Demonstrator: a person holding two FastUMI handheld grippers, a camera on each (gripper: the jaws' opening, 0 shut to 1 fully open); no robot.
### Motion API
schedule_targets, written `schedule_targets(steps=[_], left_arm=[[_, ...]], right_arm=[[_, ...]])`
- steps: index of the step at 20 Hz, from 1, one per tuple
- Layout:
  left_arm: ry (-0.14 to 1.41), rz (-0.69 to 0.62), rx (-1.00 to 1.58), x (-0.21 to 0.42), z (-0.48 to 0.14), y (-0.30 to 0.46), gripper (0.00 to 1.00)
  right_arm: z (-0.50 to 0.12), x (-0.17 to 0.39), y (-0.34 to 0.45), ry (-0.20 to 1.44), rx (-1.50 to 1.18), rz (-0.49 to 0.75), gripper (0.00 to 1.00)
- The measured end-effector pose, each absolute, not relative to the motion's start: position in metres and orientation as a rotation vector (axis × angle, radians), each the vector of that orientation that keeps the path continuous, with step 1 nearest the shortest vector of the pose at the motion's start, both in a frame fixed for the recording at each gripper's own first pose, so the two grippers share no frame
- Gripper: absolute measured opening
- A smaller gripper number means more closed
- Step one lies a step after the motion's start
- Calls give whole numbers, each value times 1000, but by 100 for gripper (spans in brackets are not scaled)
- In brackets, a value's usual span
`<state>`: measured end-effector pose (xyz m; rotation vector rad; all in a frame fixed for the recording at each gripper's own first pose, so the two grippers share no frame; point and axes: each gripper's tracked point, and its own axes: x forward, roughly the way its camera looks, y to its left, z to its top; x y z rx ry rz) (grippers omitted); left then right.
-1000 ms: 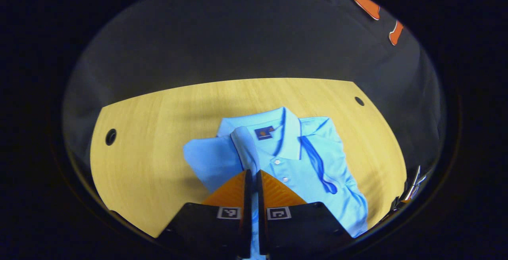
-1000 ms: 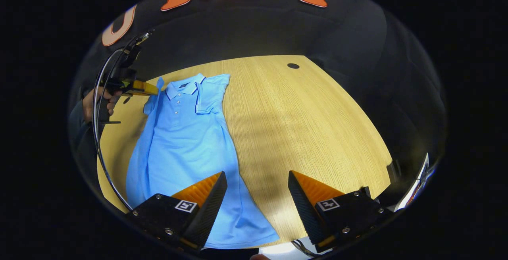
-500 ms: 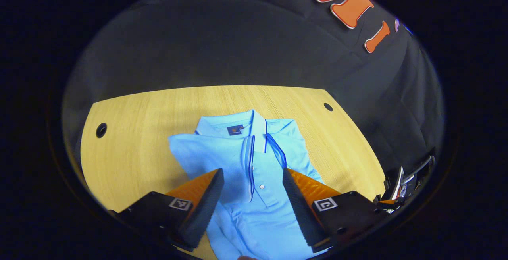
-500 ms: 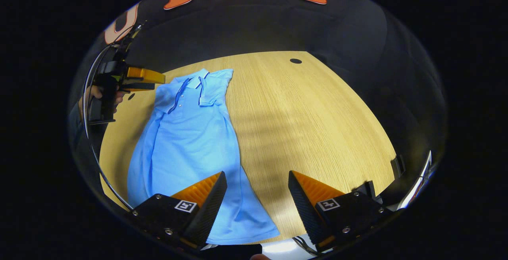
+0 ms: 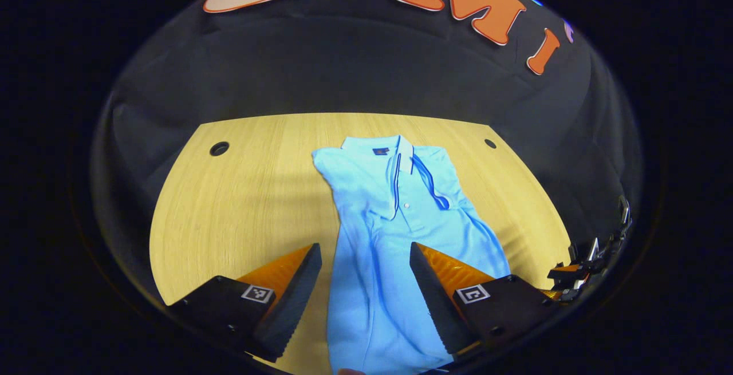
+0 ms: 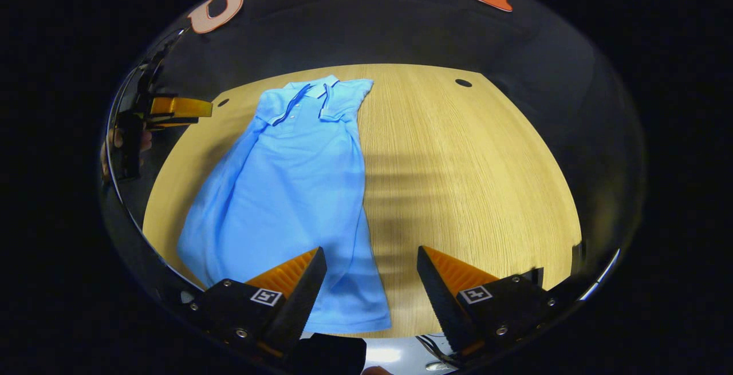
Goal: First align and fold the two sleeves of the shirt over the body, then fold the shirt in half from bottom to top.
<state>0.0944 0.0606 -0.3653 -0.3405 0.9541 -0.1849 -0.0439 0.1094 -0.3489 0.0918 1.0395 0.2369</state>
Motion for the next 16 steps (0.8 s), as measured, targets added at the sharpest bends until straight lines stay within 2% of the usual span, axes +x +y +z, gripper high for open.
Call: schedule_targets(steps=[10, 16], left_arm=[[1053, -107, -263, -69, -401, 66, 100], [1104, -78, -238, -128, -431, 64, 100]], right_arm=[[-383, -101, 116, 1103, 31, 316, 97], [-402, -119, 116, 1136, -2, 315, 97]])
